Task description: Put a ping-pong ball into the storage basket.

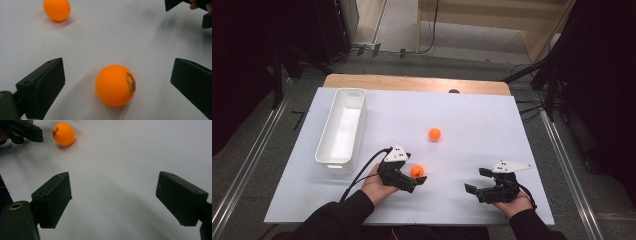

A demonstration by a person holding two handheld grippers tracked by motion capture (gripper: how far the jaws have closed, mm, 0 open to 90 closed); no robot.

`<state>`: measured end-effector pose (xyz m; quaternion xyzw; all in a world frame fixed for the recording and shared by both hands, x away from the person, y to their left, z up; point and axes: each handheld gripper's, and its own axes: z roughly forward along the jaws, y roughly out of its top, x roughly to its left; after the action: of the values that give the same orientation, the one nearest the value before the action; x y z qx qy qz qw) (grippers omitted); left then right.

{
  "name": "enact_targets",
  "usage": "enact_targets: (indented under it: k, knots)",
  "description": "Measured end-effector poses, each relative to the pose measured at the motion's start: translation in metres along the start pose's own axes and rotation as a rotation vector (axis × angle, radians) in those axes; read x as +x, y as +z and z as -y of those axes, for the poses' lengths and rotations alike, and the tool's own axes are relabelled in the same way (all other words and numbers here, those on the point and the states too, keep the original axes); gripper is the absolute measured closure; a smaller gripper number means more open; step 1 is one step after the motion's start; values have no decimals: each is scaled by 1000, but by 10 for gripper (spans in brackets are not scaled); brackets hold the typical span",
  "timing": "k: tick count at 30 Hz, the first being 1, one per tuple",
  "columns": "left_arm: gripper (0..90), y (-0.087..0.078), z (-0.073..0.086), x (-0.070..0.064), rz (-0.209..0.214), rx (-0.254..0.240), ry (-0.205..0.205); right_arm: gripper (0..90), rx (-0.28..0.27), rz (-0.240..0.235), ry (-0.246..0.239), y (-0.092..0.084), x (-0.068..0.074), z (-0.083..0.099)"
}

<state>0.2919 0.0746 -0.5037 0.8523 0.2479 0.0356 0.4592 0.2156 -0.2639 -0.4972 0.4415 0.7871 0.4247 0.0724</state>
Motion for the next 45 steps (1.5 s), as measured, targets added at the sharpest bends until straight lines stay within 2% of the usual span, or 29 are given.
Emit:
enact_targets:
  k: [7, 13, 16, 21, 26, 34, 40, 45]
  knots:
    - [0, 8, 4, -2, -13, 66, 25, 116, 2, -3, 4, 0, 0, 0]
    - [0, 10, 4, -2, -15, 78, 21, 116, 3, -3, 0, 0, 0, 0]
    - [0, 12, 3, -4, -29, 103, 35, 116, 4, -3, -1, 0, 0, 0]
    - [40, 19, 2, -10, -80, 175, 81, 116, 5, -1, 0, 0, 0, 0]
    - [40, 22, 2, -15, -122, 204, 139, 116, 9, -1, 2, 0, 0, 0]
    - [52, 22, 2, -16, -132, 201, 139, 116, 7, 2, -7, 1, 1, 0]
    - [171, 19, 3, -16, -136, 173, 126, 116, 9, -1, -7, 1, 1, 1]
    - [214, 17, 3, -14, -141, 172, 126, 116, 14, -1, -8, 1, 1, 0]
